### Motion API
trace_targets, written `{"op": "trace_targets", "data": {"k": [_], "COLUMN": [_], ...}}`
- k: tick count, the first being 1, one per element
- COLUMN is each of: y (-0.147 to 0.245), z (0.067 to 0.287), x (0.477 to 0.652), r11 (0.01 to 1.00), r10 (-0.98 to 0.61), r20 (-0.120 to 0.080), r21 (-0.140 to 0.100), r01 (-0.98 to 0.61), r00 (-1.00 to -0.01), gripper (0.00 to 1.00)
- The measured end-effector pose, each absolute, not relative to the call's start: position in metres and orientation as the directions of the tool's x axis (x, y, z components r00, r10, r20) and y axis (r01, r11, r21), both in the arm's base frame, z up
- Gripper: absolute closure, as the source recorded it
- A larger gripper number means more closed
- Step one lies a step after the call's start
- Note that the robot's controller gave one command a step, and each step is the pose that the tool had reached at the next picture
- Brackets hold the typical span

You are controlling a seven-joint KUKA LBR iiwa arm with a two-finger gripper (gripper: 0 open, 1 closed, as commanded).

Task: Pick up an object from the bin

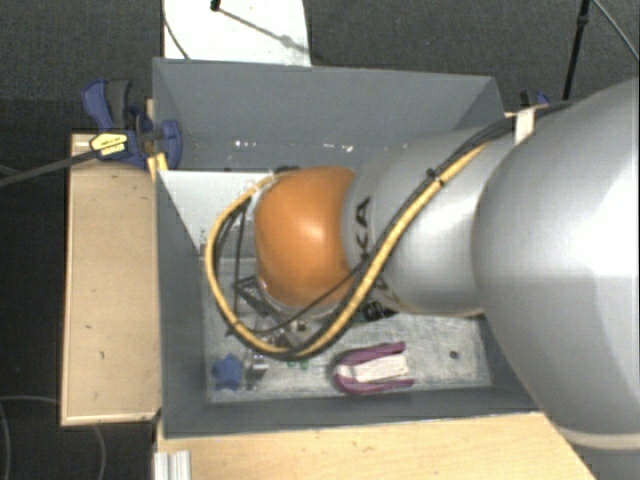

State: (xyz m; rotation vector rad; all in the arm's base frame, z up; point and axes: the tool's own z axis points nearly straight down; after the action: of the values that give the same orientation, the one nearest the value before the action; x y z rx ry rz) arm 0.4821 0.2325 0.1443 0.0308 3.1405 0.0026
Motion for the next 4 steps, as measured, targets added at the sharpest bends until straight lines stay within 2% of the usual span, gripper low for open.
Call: {"op": "trace_targets", "data": {"k": [1, 2, 3, 4], "y": [0.199, 0.118, 0.076, 0.078], "z": [0.307, 0.243, 0.102, 0.107], "x": [0.509, 0.503, 0.578, 0.579], "r11": [1.0, 0.989, 0.958, 0.958], "r10": [-0.031, -0.145, -0.287, -0.286], "r20": [-0.013, 0.003, 0.002, -0.004], "r21": [0.003, -0.003, 0.0, 0.0], "r01": [-0.031, -0.145, -0.287, -0.286], "r00": [-0.999, -0.989, -0.958, -0.958], "gripper": [0.0, 0.0, 0.0, 1.0]}}
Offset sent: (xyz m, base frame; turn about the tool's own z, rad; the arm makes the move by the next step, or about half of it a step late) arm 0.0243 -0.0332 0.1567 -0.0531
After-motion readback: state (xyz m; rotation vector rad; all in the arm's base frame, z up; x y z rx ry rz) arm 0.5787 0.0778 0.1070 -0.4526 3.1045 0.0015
